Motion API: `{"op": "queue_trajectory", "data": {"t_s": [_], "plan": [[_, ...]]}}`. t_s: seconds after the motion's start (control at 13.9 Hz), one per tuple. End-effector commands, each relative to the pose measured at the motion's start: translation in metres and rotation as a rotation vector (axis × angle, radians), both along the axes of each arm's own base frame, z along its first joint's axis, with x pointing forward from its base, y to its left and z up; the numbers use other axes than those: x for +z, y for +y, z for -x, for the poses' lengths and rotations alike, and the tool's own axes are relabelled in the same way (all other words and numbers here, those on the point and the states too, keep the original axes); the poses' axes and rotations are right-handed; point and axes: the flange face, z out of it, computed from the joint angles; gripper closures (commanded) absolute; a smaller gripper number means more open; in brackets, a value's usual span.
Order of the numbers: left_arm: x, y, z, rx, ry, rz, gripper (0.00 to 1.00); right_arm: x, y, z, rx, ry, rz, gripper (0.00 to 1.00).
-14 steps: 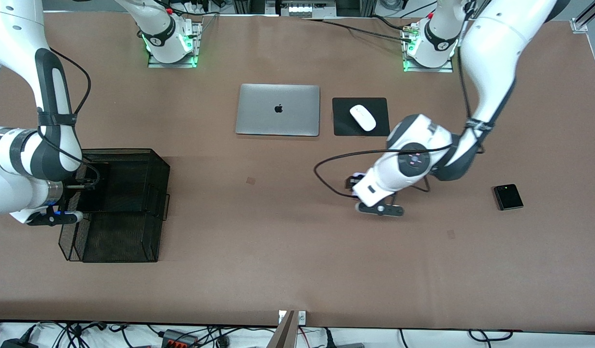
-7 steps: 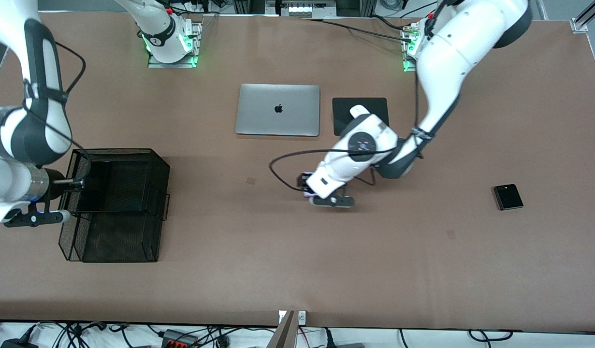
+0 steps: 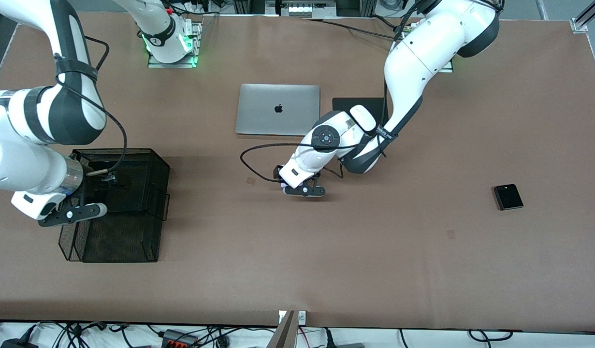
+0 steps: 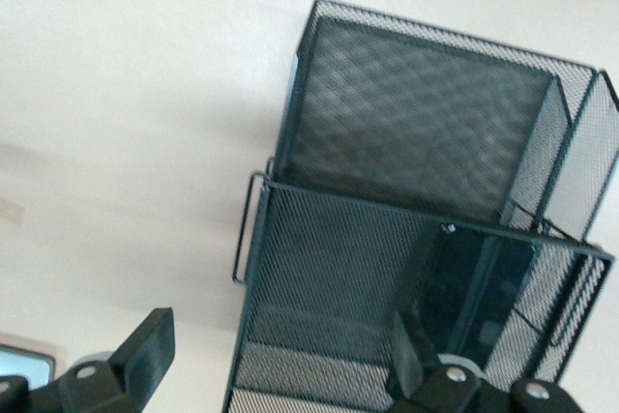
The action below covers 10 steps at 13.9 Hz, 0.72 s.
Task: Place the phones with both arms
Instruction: 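Set the flip down with the left gripper while the right gripper approaches it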
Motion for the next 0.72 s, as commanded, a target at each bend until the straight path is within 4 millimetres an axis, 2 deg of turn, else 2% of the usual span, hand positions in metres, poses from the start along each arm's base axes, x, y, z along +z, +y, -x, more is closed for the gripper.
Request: {"op": "queue_trajectory", "data": {"t_s": [0.0,0.07,0.29,0.36,0.5,0.65], "plan": [[0.002,0.002,-0.011,-0.011,-0.038,-0.01,0.13,0.0,0.001,0.0,-0.027,-0.008,-0.087,0.0],[0.004,0.004,-0.013,-0.023,-0.055,-0.02,0.0,-0.001,0.004,0.001,-0.046,-0.001,-0.131,0.0],[0.014,0.006,-0.015,-0.023,-0.067,-0.031,0.0,0.0,0.011,0.001,-0.035,-0.003,-0.146,0.0],[0.018,0.01,-0.018,-0.019,-0.068,-0.034,0.0,-0.003,0.022,0.001,-0.019,-0.002,-0.136,0.0],[0.038,0.017,-0.023,-0.017,-0.066,-0.061,0.0,-0.018,0.034,0.0,0.007,0.013,-0.115,0.0],[0.067,0.04,-0.033,-0.01,-0.034,-0.141,0.0,-0.025,0.06,-0.004,0.048,-0.022,-0.117,0.0]]}}
